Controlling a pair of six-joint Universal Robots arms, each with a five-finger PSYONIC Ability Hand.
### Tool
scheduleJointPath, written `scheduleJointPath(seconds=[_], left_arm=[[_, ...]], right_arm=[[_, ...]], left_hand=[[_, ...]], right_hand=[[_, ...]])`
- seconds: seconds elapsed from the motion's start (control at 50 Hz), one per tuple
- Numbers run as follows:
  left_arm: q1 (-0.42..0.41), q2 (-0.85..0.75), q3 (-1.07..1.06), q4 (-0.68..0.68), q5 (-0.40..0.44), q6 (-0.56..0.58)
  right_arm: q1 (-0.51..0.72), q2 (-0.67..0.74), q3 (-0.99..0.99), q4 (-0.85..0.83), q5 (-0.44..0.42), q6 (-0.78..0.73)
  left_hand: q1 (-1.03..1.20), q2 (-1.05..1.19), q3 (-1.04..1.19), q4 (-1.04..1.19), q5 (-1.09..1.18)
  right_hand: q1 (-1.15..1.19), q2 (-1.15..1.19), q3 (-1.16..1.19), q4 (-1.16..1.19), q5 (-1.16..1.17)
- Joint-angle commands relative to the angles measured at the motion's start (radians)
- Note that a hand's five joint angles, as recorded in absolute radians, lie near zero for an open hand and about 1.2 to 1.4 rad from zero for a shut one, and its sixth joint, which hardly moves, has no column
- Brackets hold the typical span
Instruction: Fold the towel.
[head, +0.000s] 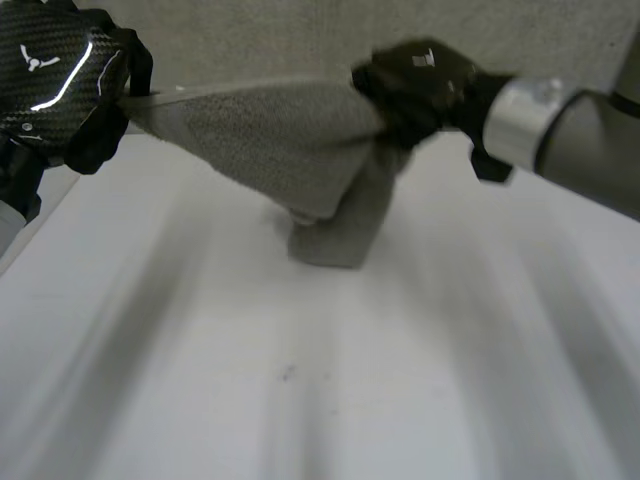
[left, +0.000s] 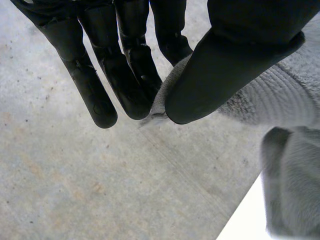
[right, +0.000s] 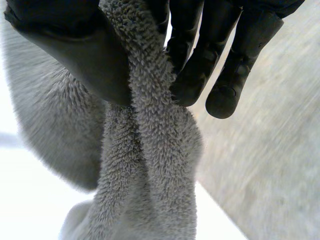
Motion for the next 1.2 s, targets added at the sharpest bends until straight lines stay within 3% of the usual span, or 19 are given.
scheduleJointPath(seconds=[0.02,0.1,0.14,0.2,0.24,0.26,0.28,0.3,0.32,0.36,0.48,0.56,0.74,0.84,0.94,1.06,1.2], left_arm=[[-0.001,-0.057,-0.024,0.005,0.002,-0.039],[0.002,-0.087,-0.053,0.013,0.008,-0.044],[0.004,-0.097,-0.059,0.016,0.007,-0.044],[0.008,-0.115,-0.076,0.027,0.008,-0.041],[0.013,-0.126,-0.082,0.035,0.008,-0.038],[0.019,-0.134,-0.087,0.041,0.008,-0.036],[0.019,-0.134,-0.087,0.041,0.008,-0.036],[0.025,-0.141,-0.093,0.048,0.008,-0.036],[0.031,-0.146,-0.098,0.054,0.007,-0.036],[0.033,-0.147,-0.101,0.057,0.008,-0.038],[0.033,-0.144,-0.112,0.057,0.007,-0.044],[0.031,-0.141,-0.116,0.058,0.005,-0.044],[0.022,-0.132,-0.121,0.056,0.002,-0.049],[0.017,-0.120,-0.138,0.054,0.001,-0.050],[0.017,-0.095,-0.158,0.056,0.002,-0.052],[0.019,-0.089,-0.171,0.056,0.002,-0.052],[0.020,-0.089,-0.171,0.056,0.002,-0.053]], right_arm=[[0.041,-0.200,0.461,0.228,-0.002,-0.356],[0.148,-0.198,0.537,0.230,-0.005,-0.335],[0.264,-0.168,0.568,0.209,0.004,-0.305],[0.313,-0.126,0.565,0.198,0.008,-0.284],[0.351,-0.060,0.537,0.186,0.030,-0.268],[0.351,-0.060,0.537,0.186,0.031,-0.268],[0.348,-0.045,0.510,0.171,0.061,-0.263],[0.345,-0.042,0.485,0.148,0.098,-0.260],[0.345,-0.042,0.485,0.147,0.098,-0.260],[0.305,-0.043,0.438,0.088,0.190,-0.234],[0.152,-0.059,0.423,0.012,0.245,-0.171],[0.051,-0.069,0.462,0.005,0.235,-0.157],[-0.020,-0.063,0.568,-0.018,0.230,-0.206],[-0.023,-0.039,0.615,-0.093,0.222,-0.220],[-0.013,-0.026,0.657,-0.133,0.187,-0.209],[-0.008,-0.013,0.715,-0.211,0.098,-0.203],[-0.008,0.036,0.721,-0.245,0.098,-0.203]], left_hand=[[0.193,0.178,0.180,0.178,0.189],[0.193,0.178,0.180,0.178,0.189],[0.193,0.178,0.180,0.178,0.189],[0.193,0.178,0.180,0.178,0.189],[0.193,0.178,0.180,0.178,0.189],[0.193,0.178,0.180,0.178,0.189],[0.193,0.178,0.180,0.178,0.189],[0.193,0.178,0.180,0.178,0.189],[0.193,0.178,0.180,0.178,0.189],[0.193,0.178,0.180,0.178,0.189],[0.193,0.178,0.180,0.178,0.189],[0.193,0.178,0.180,0.178,0.189],[0.193,0.178,0.180,0.178,0.189],[0.193,0.178,0.180,0.178,0.189],[0.193,0.178,0.180,0.178,0.189],[0.193,0.178,0.180,0.178,0.189],[0.193,0.178,0.180,0.178,0.189]], right_hand=[[0.092,0.081,0.066,0.059,0.082],[0.092,0.081,0.066,0.059,0.082],[0.092,0.081,0.066,0.059,0.082],[0.092,0.081,0.066,0.059,0.082],[-0.788,-0.800,-0.814,-0.822,-0.799],[-0.793,-0.805,-0.819,-0.827,-0.803],[-1.093,-1.104,-1.119,-1.126,-1.103],[-1.129,-1.141,-1.155,-1.163,-1.140],[-1.129,-1.141,-1.155,-1.163,-1.140],[-1.129,-1.141,-1.155,-1.163,-1.140],[-1.129,-1.141,-1.155,-1.163,-1.140],[-1.129,-1.141,-1.155,-1.163,-1.140],[-1.093,-1.104,-1.119,-1.126,-1.103],[-0.756,-0.767,-0.782,-0.789,-0.766],[-0.650,-0.661,-0.676,-0.683,-0.660],[-0.740,-0.751,-0.766,-0.773,-0.750],[-0.817,-0.828,-0.843,-0.850,-0.827]])
